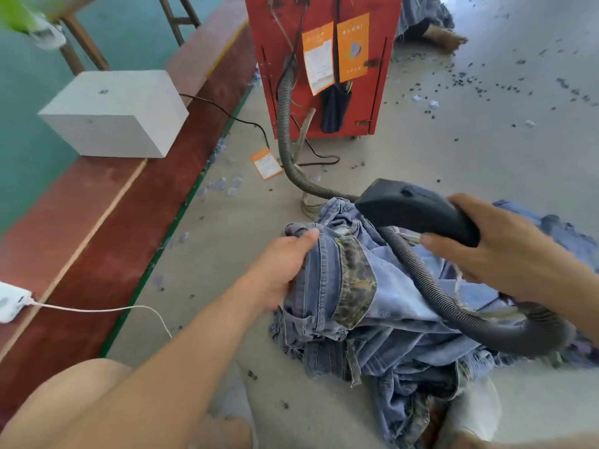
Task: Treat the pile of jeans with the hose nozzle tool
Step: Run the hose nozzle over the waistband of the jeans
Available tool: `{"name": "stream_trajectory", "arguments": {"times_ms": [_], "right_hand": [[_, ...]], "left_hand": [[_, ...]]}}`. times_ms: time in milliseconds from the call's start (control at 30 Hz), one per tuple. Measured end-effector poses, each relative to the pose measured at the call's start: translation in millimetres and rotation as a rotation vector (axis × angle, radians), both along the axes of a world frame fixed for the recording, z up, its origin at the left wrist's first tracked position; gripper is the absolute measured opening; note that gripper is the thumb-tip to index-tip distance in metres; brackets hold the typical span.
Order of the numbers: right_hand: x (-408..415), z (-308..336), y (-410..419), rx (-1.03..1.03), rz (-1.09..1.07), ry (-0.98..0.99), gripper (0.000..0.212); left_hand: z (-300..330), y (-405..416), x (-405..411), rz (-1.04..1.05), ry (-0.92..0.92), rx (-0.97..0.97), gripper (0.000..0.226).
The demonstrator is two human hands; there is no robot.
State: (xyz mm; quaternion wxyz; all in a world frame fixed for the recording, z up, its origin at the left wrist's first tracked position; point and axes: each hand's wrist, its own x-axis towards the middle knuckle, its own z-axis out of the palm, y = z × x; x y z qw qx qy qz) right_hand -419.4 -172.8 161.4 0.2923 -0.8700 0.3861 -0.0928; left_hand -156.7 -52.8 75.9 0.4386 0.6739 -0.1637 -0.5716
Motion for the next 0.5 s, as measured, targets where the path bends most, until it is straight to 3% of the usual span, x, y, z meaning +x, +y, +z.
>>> {"name": "stream_trajectory", "arguments": {"times_ms": [33, 67, 100, 267, 367, 500], "right_hand": [[-3.7, 2.1, 0.0, 0.002, 0.001, 0.001, 0.02], [-6.3, 2.7, 0.9, -0.005, 0.006, 0.018, 0.021], [-7.9, 2.4, 2.4, -0.014, 0.011, 0.044, 0.023], [-7.2, 0.8, 12.6, 0.0, 0.073, 0.08, 0.03], [-6.4, 0.8, 17.4, -0.029, 0.138, 0.075, 0.039], [-4.2, 0.6, 22.6, -0.017, 0.23, 0.058, 0.04]], "left_hand": [[-1.4, -0.2, 7.2, -0.018, -0.219, 0.021, 0.05], [-0.2, 0.5, 15.8, 0.001, -0.312, 0.001, 0.05], [4.7, 2.2, 24.0, 0.042, -0.26, -0.03, 0.047], [25.5, 15.9, 34.5, -0.043, 0.581, -0.249, 0.045], [24.6, 18.5, 33.5, -0.032, 0.685, -0.328, 0.051], [29.4, 18.1, 28.4, 0.002, 0.734, -0.365, 0.042]]}}
